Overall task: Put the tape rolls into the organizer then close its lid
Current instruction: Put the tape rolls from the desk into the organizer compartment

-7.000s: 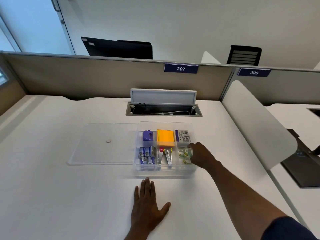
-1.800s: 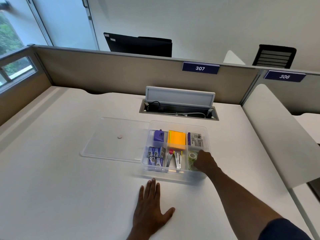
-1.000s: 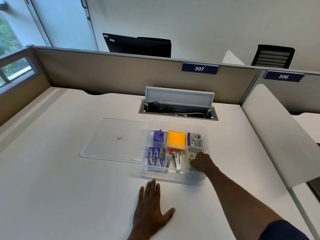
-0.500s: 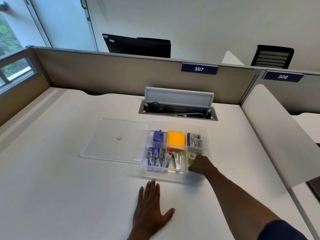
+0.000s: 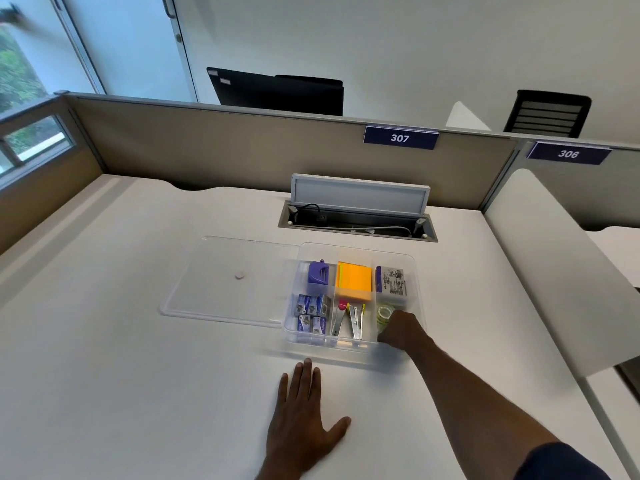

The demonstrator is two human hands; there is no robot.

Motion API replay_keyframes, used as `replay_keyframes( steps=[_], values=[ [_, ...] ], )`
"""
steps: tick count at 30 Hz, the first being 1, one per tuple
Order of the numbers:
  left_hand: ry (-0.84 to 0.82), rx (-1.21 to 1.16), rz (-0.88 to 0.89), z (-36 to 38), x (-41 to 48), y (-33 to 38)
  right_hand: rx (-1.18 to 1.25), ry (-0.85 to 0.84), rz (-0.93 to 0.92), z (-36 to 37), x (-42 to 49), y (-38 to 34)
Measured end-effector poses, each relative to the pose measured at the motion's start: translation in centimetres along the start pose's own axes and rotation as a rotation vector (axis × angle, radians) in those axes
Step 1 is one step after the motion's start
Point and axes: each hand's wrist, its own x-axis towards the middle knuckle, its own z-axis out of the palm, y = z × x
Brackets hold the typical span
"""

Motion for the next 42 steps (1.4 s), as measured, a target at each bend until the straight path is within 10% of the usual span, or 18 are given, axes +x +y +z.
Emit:
replay_keyframes(
  steps=[17,42],
  values=[
    [0.043,0.023,0.006,0.0,-0.2,0.0,0.014,-0.168,0.139,-1.1,0.8,-0.7],
    [0.041,0.024,0.003,0.0,-0.2,0.2,0.424,0.070,0.194,-1.1,1.3,0.6]
  ],
)
